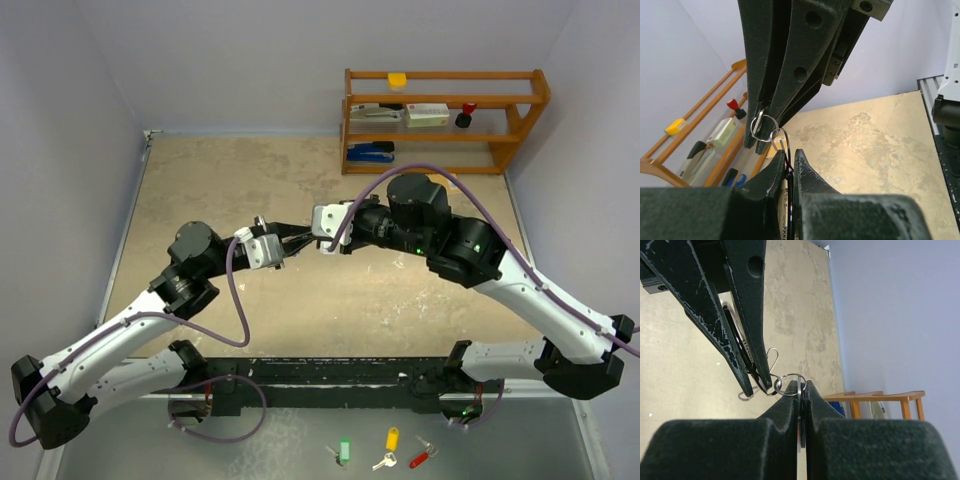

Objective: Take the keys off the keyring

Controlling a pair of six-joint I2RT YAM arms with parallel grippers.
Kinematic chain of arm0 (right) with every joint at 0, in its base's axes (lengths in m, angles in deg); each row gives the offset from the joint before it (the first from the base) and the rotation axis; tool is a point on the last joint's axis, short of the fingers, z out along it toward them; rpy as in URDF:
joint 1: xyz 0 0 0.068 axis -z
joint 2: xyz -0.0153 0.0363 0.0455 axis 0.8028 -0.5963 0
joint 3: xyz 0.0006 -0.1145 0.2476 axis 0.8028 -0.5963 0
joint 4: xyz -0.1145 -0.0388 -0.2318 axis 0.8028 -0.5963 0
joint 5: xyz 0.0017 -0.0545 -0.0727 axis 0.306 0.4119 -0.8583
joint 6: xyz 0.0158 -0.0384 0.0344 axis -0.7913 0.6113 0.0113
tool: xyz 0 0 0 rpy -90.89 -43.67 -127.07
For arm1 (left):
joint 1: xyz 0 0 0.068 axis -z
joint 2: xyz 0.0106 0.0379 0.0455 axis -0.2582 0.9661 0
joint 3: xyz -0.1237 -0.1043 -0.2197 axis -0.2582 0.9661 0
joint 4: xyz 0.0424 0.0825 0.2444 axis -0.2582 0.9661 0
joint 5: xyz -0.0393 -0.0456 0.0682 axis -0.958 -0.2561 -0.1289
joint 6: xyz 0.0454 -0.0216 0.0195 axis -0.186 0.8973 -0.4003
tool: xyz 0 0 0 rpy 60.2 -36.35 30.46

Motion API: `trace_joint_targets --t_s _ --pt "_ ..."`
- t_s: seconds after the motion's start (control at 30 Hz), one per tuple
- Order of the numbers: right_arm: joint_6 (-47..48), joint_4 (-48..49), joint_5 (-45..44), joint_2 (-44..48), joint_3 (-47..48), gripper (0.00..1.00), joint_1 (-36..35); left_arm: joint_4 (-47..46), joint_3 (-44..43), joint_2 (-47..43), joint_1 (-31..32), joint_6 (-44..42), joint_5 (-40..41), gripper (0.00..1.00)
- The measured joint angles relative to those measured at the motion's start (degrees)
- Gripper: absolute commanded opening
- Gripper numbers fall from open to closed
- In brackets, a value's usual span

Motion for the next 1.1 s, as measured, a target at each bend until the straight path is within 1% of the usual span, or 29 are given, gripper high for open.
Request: trace_joint_targets --t_s 0.23,0.53,0.8,0.93,1.1 --pt "0.57 -5.51 0.11 -2.29 3.52 0.00 0.48 -1.09 -0.07 1.86 -0.39 2.03 -2.21 0.00" --pt "1.29 -7.82 2.01 -4.70 5.31 0.00 0.48 -1.14 0.28 0.85 -1.11 5.62 -4.33 0.00" --pt "1.29 -9.27 7.48 -6.23 7.87 0.00 0.46 -1.51 1.16 -2.19 -1.11 7.96 -5.62 0.00" --pt "1.25 -15.87 10.73 -9.64 14.34 0.00 0.46 -2.14 1.01 -2.60 -1.18 8.74 -8.59 0.00" --pt "1.20 -22.36 13.57 -12.79 19.63 0.00 0.42 -4.98 1.01 -2.08 -1.38 14.01 -12.72 0.00"
